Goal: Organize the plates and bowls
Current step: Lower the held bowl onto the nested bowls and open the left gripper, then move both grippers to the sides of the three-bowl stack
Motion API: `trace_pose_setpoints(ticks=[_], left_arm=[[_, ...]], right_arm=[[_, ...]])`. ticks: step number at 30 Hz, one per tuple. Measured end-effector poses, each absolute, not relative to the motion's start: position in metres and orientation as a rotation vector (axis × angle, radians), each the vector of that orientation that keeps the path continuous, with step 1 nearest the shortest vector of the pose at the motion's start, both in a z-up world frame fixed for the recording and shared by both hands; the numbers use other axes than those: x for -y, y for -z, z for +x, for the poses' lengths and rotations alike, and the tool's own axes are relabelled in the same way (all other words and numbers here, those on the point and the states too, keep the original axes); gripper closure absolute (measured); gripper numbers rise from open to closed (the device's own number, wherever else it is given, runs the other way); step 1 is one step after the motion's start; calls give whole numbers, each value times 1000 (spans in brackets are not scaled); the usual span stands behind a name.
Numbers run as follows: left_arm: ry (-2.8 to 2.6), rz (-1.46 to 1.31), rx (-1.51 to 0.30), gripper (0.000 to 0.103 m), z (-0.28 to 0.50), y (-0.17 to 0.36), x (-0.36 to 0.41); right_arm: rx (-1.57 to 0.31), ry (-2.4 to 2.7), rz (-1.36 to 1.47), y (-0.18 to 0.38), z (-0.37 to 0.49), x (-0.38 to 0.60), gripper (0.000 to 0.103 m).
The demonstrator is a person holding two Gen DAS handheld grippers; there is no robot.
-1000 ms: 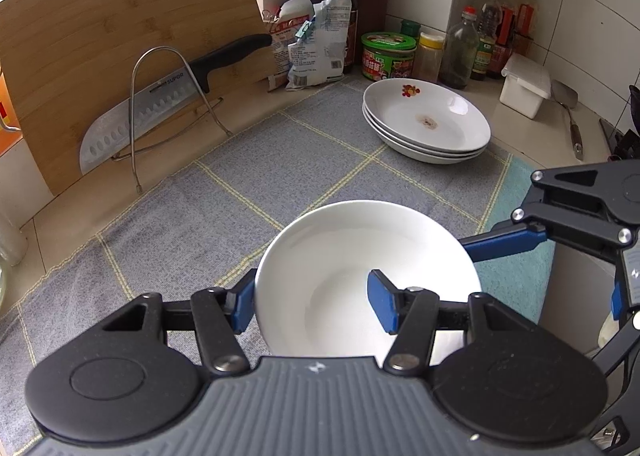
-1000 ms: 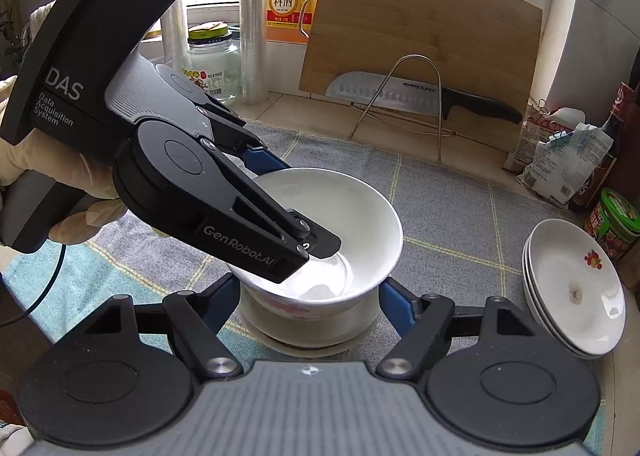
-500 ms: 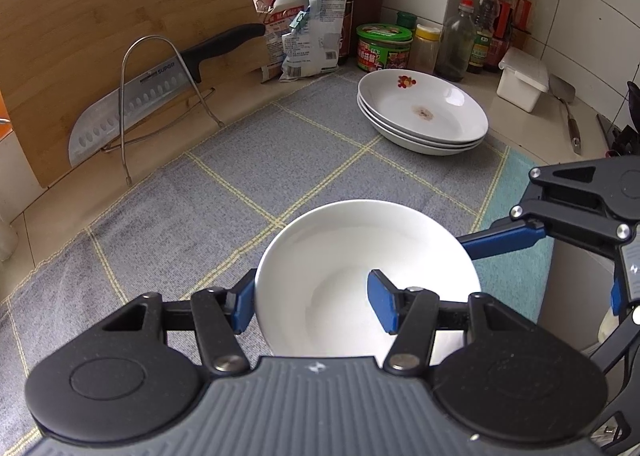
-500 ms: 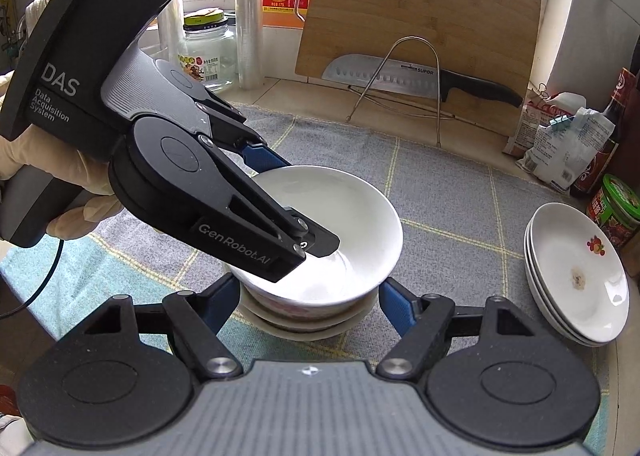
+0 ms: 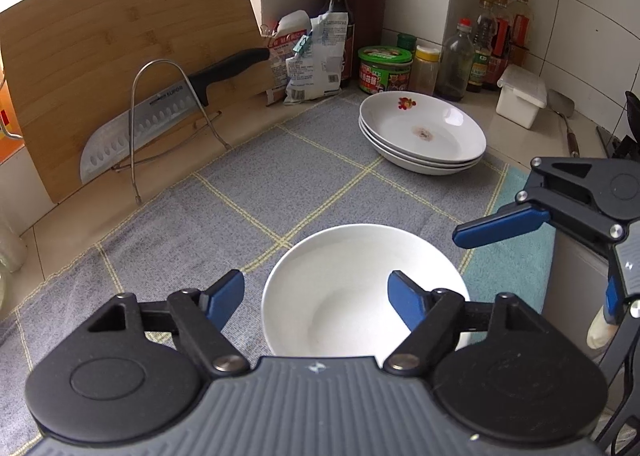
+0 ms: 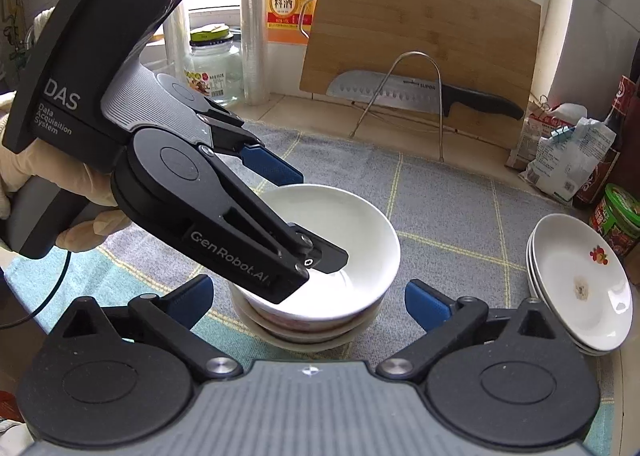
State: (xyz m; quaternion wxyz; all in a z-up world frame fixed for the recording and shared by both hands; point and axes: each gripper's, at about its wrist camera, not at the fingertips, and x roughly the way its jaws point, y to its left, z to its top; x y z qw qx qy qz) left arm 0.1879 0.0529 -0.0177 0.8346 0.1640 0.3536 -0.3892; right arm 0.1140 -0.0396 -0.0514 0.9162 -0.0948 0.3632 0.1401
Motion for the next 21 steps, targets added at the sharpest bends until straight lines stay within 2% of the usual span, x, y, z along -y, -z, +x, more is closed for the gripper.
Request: trace_pose_setpoints(ticks=[4,21], left_arm=[[813,346,-710,15,182,9,-60],[670,251,-682,12,133,-4,-97]], right_arm=[[-756,-285,-206,53,115,41,0],[-811,-400,-234,64,114,64,0]])
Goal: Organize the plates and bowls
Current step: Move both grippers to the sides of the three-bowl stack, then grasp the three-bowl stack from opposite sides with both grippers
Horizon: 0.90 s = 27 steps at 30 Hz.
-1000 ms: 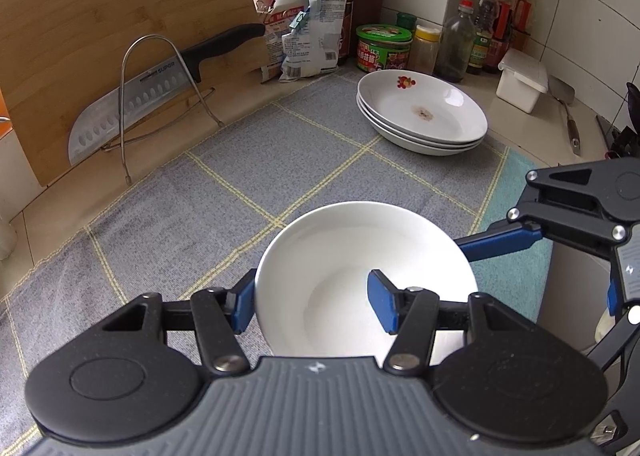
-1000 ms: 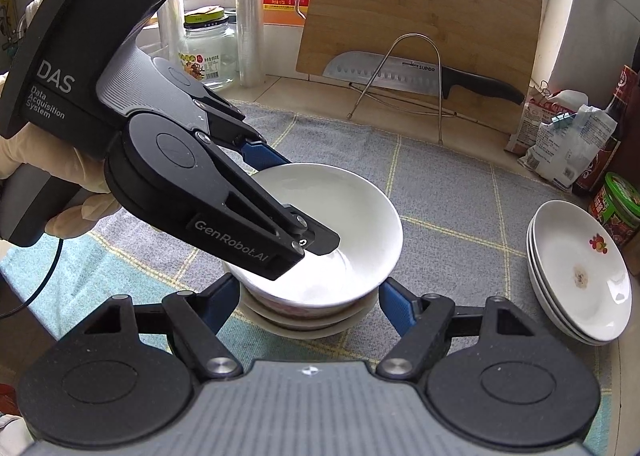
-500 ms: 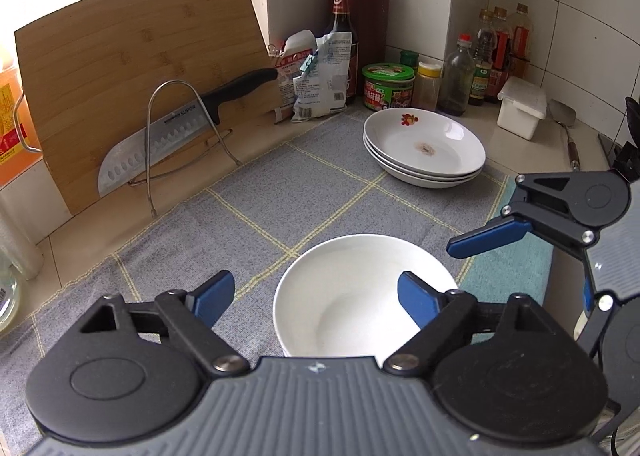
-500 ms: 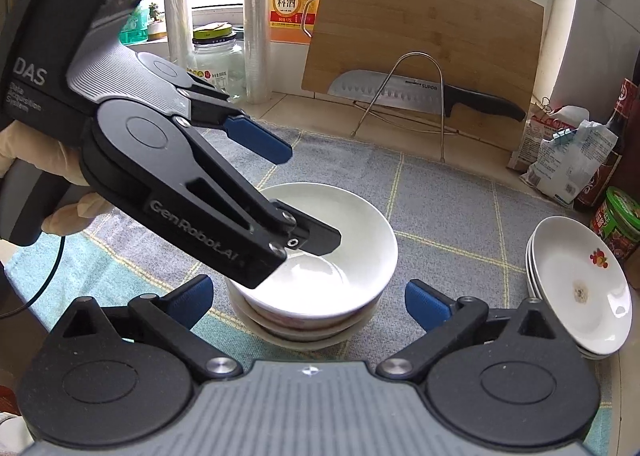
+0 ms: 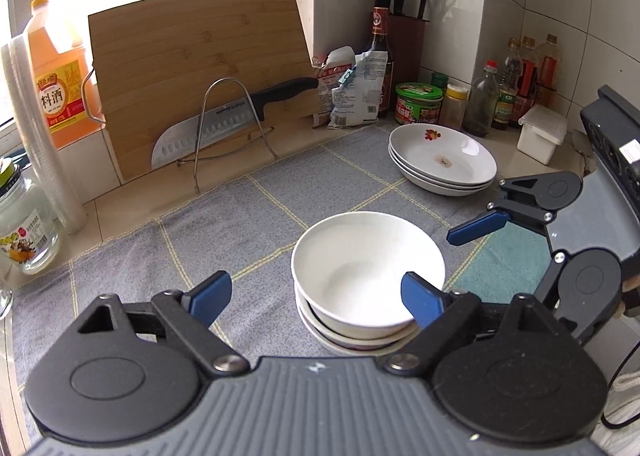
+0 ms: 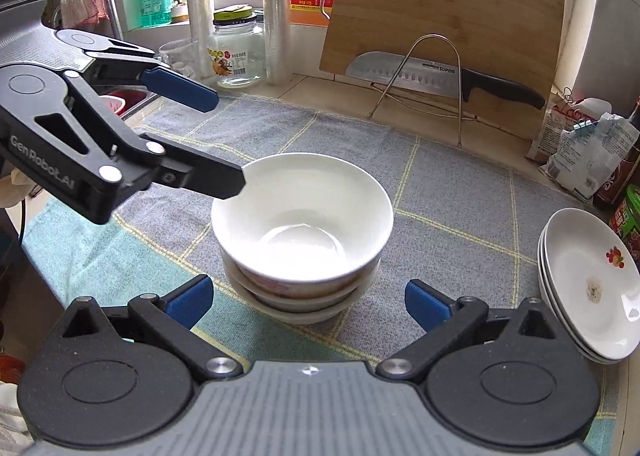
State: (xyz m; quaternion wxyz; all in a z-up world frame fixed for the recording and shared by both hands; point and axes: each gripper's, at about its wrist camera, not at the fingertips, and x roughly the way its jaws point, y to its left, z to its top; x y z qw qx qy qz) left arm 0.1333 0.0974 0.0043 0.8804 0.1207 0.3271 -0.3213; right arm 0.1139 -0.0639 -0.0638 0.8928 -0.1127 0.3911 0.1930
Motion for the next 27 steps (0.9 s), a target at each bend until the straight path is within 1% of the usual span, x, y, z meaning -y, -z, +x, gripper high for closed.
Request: trace_pose_setpoints(ticks=[9,17,19,23,25,27], left_arm=[[569,262,-770,12,108,33,-90],[572,311,-841,12,114,75,-76],[588,334,-847,12,117,83,-73],[623,356,-859,12,122,95,-70],[647,338,-870,10,126,99,-71],[671,341,-868,3,128,101,-71]], right_arm=[[-904,-476,-277,93,126,98,0],[-1004,-535,-341,127,146,90,0],[-988,-540,-390,129,143,87,0],[-982,-558,-397,130,144,89,0],[-968,-570,-399,131,142,91,0],[-947,-583,-398,130,140,95,0]])
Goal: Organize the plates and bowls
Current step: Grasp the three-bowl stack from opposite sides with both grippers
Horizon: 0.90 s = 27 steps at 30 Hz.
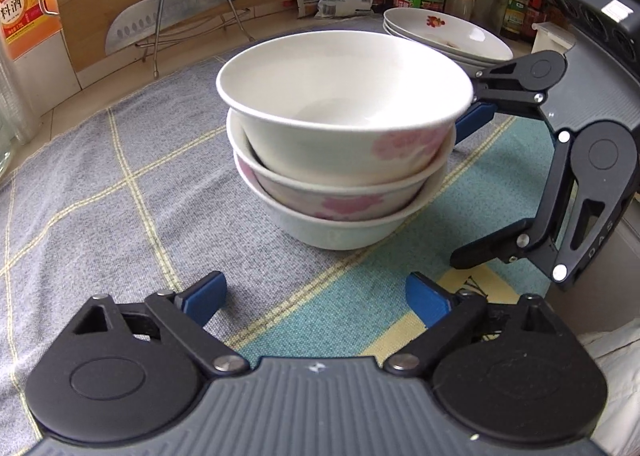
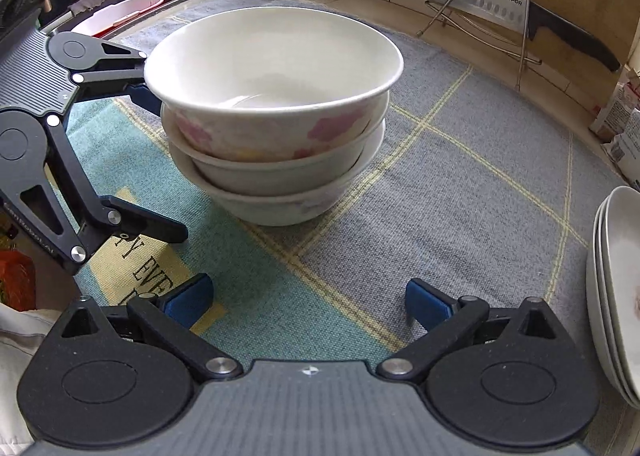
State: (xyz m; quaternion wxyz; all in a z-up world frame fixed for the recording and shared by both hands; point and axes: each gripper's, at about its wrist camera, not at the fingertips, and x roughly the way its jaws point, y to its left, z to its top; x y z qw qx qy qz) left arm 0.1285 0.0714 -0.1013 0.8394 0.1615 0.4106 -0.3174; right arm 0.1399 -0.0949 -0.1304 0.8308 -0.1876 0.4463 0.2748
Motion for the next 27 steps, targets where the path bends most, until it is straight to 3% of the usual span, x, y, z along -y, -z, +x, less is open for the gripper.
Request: trace_pose_setpoints(ticks=[27], left_arm=[[1004,469,-714,3,158,105,-87]], right_arm=[[-924,-651,-473,127,162,75,0]])
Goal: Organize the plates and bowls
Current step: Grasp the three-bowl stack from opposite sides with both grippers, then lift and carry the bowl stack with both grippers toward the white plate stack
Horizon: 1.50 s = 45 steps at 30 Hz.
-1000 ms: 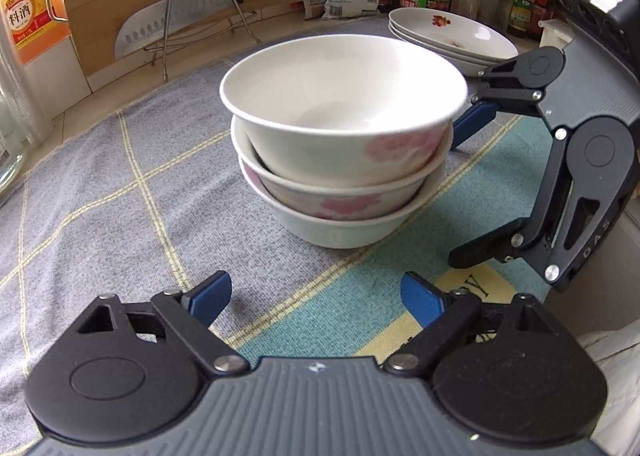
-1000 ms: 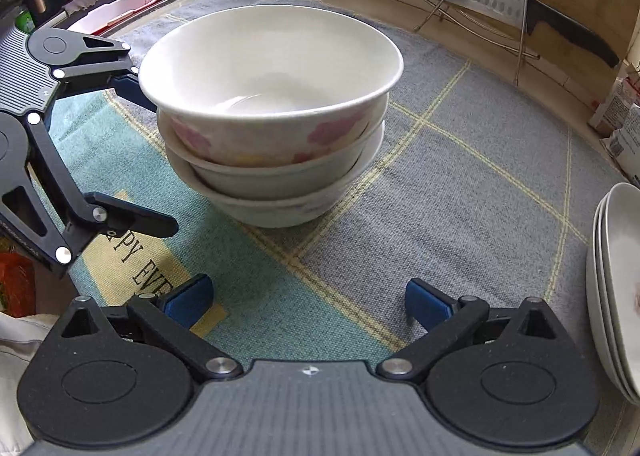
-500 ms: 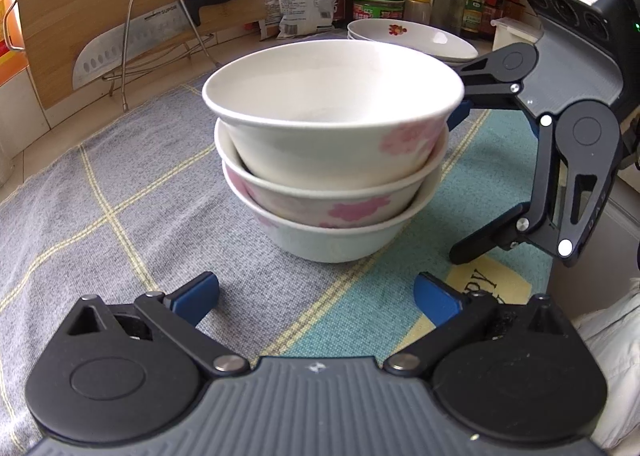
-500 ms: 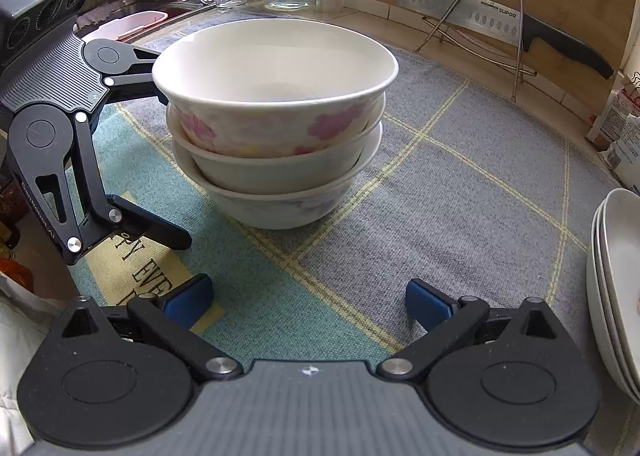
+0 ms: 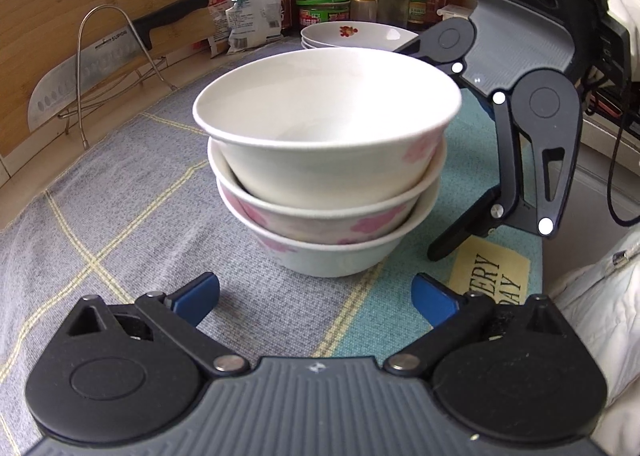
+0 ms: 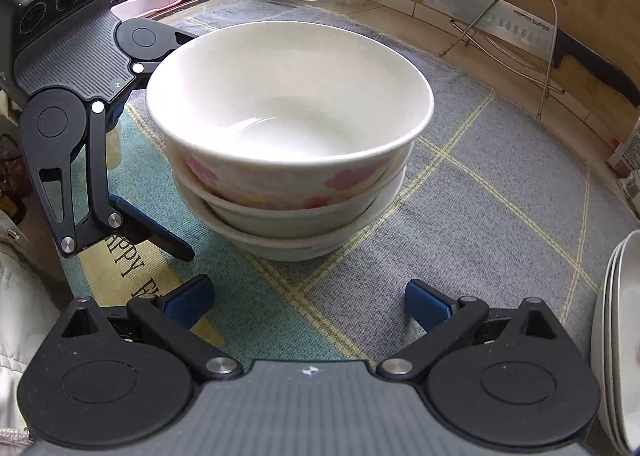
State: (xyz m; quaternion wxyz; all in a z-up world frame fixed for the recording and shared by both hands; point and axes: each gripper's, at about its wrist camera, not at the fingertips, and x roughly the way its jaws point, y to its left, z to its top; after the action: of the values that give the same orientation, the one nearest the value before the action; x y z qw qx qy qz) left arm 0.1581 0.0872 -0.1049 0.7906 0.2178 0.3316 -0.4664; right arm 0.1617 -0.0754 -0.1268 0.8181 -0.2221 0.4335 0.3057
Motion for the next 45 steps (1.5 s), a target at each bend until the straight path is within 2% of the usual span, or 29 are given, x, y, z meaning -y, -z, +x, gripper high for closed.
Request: trace_pose_setpoints(ticks=[6,8,12,15,24,26,45], left_arm=[[1050,483,-675,4,160,93,-85],[1063,494,-677,10,161,90,-83],[1080,522,-680,12,164,90,-80],[1088,513,-702,20,167,90,-79],[1118,515,-711,20,171,92,-78],[1131,512,-716,23,171,92,-79],[1198,521,-711,23,178,96,-76]], right_arm=[[-888,-753,-556,122,175,70,0],[-887,-785,-575,120,180,69,0],[-871,-848,-598,113,184,68,0],[-873,-879,-638,113,186,64,0],[-891,-936,-639,110,193,62,14],[-898,-945,-638,111,193,61,16],[-913,-941,-637,110,192,60,16]])
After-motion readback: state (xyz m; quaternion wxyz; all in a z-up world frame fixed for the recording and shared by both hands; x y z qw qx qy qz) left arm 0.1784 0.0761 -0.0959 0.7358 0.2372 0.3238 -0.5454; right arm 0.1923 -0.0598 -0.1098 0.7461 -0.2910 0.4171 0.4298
